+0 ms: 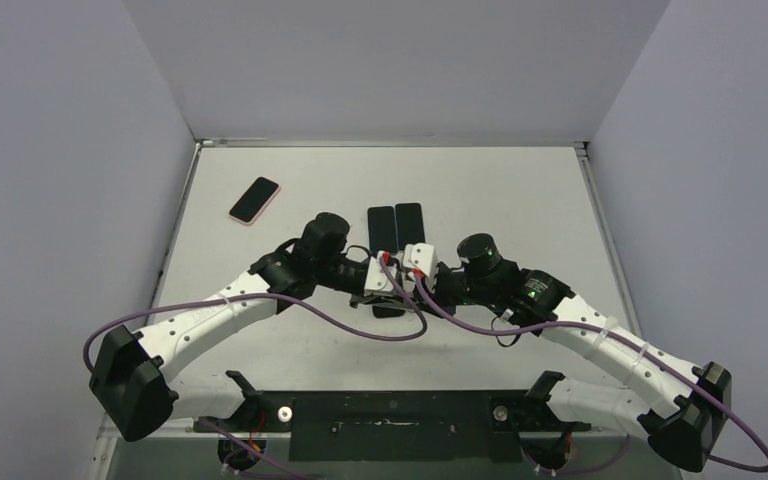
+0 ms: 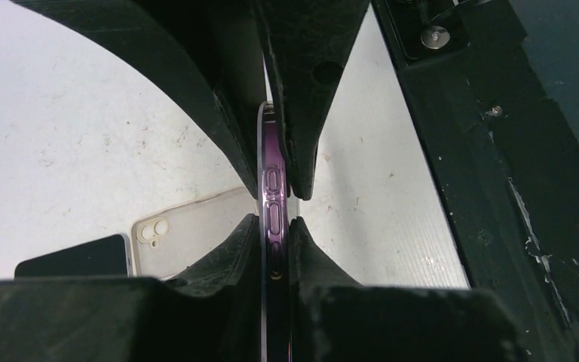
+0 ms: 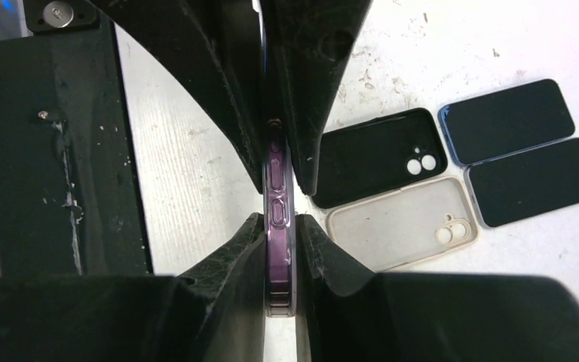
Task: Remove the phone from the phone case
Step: Pick up the phone at the center of the board.
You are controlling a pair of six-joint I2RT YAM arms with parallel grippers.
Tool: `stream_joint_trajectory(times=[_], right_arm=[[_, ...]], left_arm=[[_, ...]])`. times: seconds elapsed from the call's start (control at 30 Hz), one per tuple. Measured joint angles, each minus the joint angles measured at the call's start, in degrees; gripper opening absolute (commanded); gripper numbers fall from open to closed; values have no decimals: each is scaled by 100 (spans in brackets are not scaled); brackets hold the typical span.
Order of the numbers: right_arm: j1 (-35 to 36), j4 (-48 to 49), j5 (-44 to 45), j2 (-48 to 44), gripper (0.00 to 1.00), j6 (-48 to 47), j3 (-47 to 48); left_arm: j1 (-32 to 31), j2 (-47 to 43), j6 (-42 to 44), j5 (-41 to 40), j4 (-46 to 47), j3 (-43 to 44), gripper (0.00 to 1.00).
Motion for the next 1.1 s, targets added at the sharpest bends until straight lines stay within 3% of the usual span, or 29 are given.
stream_joint_trajectory(times=[0.2, 0.37, 0.53, 0.73, 0.93, 1.1], right_arm=[[-15, 396, 37, -120, 54, 17, -166], [-258, 1226, 144, -761, 73, 455, -516], [-791, 2203, 142, -1180, 85, 1239, -1137], [-1054, 3816, 98, -1073, 99, 2723, -2223], [-1040, 5757, 201, -658, 100, 4266, -3244], [-942, 6787, 334, -103, 100, 5158, -3318]], left_arm=[[98, -46, -260, -76, 26, -33, 0], [529, -389, -1460, -256, 732, -562, 0], [1207, -1056, -3676, -730, 2540, -1781, 0], [1561, -1429, -6074, -1847, 4148, -2625, 0], [1569, -1333, -8111, -2730, 5672, -3296, 0], [1567, -925, -9322, -3195, 6540, -3637, 0]])
